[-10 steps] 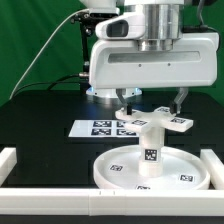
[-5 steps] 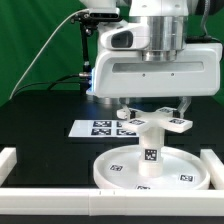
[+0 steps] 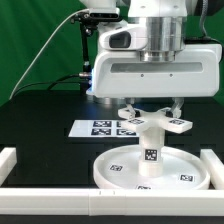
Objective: Assemble round table
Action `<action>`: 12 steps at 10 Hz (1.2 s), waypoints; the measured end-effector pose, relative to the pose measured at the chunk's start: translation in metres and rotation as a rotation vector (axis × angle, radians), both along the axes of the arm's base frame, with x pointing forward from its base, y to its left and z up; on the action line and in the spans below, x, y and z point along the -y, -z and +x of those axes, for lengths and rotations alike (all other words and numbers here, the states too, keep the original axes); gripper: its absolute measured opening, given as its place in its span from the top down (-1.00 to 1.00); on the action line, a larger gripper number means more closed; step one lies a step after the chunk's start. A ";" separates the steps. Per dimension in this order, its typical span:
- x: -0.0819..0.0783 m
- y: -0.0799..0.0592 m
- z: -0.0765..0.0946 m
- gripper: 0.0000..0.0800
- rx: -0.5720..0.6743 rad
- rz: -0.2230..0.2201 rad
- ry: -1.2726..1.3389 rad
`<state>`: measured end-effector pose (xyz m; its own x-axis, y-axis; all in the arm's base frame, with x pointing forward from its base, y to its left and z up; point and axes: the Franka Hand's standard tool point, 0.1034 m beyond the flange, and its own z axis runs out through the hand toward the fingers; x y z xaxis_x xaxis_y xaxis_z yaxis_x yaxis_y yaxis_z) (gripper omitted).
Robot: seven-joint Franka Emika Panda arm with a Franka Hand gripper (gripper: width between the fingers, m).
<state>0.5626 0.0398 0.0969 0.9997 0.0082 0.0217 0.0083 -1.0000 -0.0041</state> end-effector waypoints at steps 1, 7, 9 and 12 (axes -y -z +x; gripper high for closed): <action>-0.001 0.000 0.001 -0.11 0.003 0.002 0.071; 0.001 0.000 0.001 -0.11 0.004 0.040 0.762; 0.001 0.000 0.001 -0.11 -0.002 0.051 0.933; 0.001 0.000 0.001 -0.11 -0.006 0.058 1.180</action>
Offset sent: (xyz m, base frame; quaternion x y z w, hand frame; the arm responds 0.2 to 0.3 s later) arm 0.0012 -0.0043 -0.0067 -0.0064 0.0049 0.2898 0.9571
